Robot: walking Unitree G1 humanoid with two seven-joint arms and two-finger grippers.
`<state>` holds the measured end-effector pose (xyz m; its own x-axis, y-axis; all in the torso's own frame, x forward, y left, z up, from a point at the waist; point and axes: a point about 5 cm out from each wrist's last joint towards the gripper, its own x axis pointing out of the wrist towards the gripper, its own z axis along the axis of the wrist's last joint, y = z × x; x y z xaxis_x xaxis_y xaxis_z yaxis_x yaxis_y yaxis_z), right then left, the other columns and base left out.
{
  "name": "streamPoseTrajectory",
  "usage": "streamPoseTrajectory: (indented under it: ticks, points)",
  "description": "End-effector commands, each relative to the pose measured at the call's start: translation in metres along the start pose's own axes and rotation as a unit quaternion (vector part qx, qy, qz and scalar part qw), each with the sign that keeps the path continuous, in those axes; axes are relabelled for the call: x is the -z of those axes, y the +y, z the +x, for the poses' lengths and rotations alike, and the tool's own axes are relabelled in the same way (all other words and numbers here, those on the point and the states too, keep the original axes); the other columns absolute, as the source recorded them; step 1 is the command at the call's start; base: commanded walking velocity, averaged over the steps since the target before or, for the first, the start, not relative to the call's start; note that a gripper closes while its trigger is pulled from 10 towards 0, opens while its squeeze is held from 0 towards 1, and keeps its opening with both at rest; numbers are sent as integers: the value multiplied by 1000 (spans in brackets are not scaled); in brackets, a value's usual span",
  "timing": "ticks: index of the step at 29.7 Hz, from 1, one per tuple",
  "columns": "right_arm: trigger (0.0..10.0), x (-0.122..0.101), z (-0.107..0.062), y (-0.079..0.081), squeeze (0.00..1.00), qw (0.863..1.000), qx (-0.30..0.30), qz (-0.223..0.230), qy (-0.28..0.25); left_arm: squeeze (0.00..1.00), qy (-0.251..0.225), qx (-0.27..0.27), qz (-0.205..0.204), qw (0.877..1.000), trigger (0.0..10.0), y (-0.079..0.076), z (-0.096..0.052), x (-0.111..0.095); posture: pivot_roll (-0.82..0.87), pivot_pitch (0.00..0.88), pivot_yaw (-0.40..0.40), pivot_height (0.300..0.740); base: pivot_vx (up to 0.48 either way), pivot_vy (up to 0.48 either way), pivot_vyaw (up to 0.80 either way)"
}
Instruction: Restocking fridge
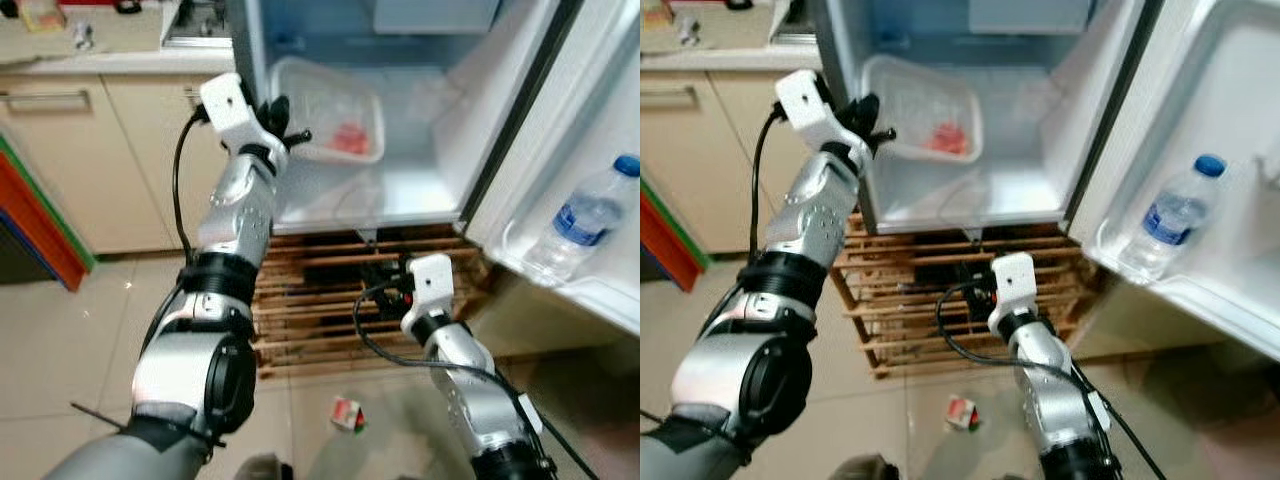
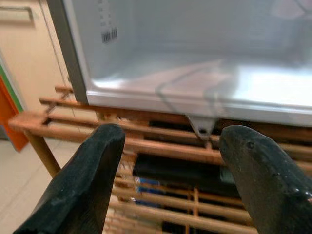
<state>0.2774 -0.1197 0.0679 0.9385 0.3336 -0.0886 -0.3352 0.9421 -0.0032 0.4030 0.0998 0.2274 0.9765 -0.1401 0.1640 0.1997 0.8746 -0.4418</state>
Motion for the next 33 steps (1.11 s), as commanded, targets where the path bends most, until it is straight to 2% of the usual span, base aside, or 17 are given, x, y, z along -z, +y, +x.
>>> streamPoseTrajectory:
  ticks: [1,7,11,13,14,15,20,24,27,28,29,30,31,32,33]
  points:
    - [10000,1,-2,-5,20,1000,6,-1,-1,0,-17,23,-4,1000,10000,-14,6,-14,94,1,10,740,0,0,0]
    - [10000,0,-2,-4,24,1000,12,1,-3,0,-10,43,6,999,10000,-25,7,-10,86,0,18,740,0,0,0]
    - [10000,-1,-2,-6,27,1000,18,2,-4,0,-1,40,7,999,10000,-26,5,-3,85,0,18,740,0,0,0]
    - [10000,0,-2,-6,24,1000,17,1,-3,0,10,25,-42,999,10000,-26,3,1,87,0,17,740,0,0,0]
    - [10000,0,-2,-6,24,1000,16,1,-1,0,29,12,-90,995,10000,-26,2,9,88,0,16,740,0,0,0]
    - [10000,0,-2,-6,24,1000,16,1,-1,0,29,12,-90,995,10000,-26,2,9,88,0,16,740,0,0,0]
    - [10000,1,-1,-6,24,1000,14,0,0,0,68,-2,-150,986,10000,-29,0,25,91,0,16,740,0,0,0]
    - [10000,1,-1,-5,27,1000,13,-1,0,0,76,-2,-179,981,10000,-33,3,24,88,0,19,740,0,0,0]
    - [10000,1,-1,-4,20,1000,12,-1,0,0,71,9,-176,982,10000,-38,7,17,84,0,22,740,0,0,0]
    - [10000,1,-1,-4,24,1000,12,-1,1,0,68,14,-170,983,10000,-40,8,15,82,0,23,740,0,0,0]
    - [10000,1,-2,-3,24,1000,13,-1,0,0,60,29,-130,989,10000,-45,9,11,79,0,29,740,0,0,0]
    - [10000,1,-2,-3,24,1000,13,-1,0,0,60,29,-130,989,10000,-45,9,11,79,0,29,740,0,0,0]
    - [10000,1,-2,-3,24,1000,13,-1,0,0,58,35,-108,992,10000,-46,8,11,78,0,30,740,0,0,0]
    - [10000,1,-2,-3,24,1000,17,1,-1,0,50,44,-36,997,10000,-45,5,13,77,0,34,740,0,0,0]
    - [10000,-1,-4,-4,24,999,31,8,-5,0,30,62,87,994,10000,-40,-6,19,76,0,34,740,0,0,0]
